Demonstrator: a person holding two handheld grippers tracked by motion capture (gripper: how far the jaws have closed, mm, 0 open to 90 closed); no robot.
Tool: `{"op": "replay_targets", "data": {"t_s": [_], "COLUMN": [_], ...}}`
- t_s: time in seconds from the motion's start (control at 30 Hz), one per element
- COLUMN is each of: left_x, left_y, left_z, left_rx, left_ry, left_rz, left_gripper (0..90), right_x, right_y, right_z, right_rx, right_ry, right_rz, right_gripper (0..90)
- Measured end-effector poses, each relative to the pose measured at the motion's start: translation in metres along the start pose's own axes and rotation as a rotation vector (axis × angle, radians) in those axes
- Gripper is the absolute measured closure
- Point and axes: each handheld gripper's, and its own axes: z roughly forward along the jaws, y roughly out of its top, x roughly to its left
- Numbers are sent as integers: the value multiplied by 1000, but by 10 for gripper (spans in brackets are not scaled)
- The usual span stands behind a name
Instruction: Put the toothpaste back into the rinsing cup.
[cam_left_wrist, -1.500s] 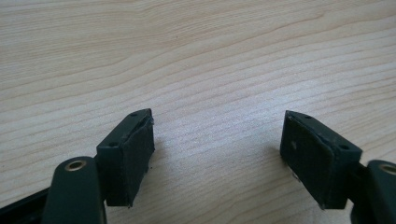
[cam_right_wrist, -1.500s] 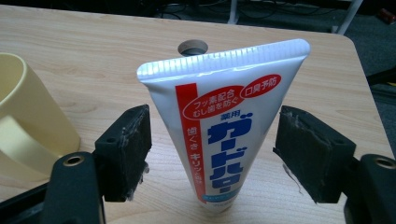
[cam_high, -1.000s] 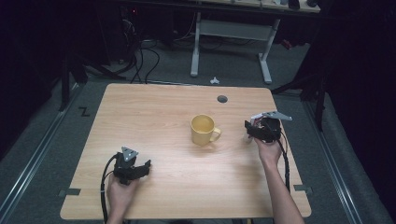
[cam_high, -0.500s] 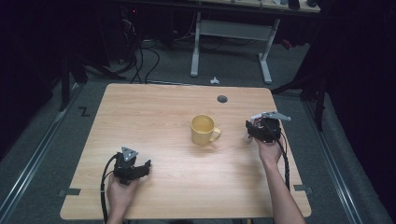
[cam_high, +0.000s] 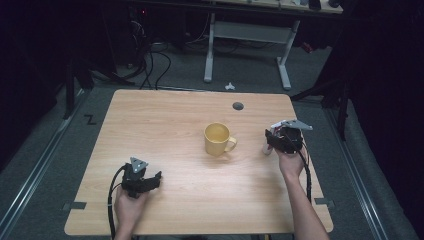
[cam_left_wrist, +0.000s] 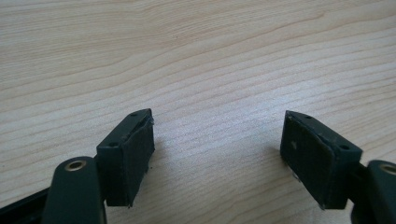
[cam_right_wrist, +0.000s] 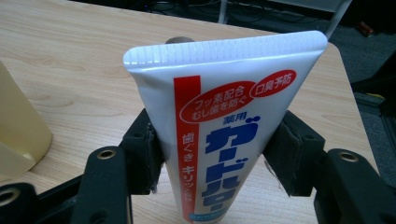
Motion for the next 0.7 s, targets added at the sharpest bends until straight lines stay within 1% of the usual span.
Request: {"op": "replay_targets", "data": {"t_s": [0.3,0.7], "left_x": [0,0], "left_y": [0,0], "left_z": [0,0], "left_rx": [1,0], "left_ry": [0,-1], "left_rz": [1,0], "left_gripper": [264,263], "right_x": [-1,4], "right_y": [-1,1], "right_z": [-2,-7], "right_rx": [2,-11], "right_ry": [14,44], "right_rz": [9,-15], "right_gripper": [436,455]}}
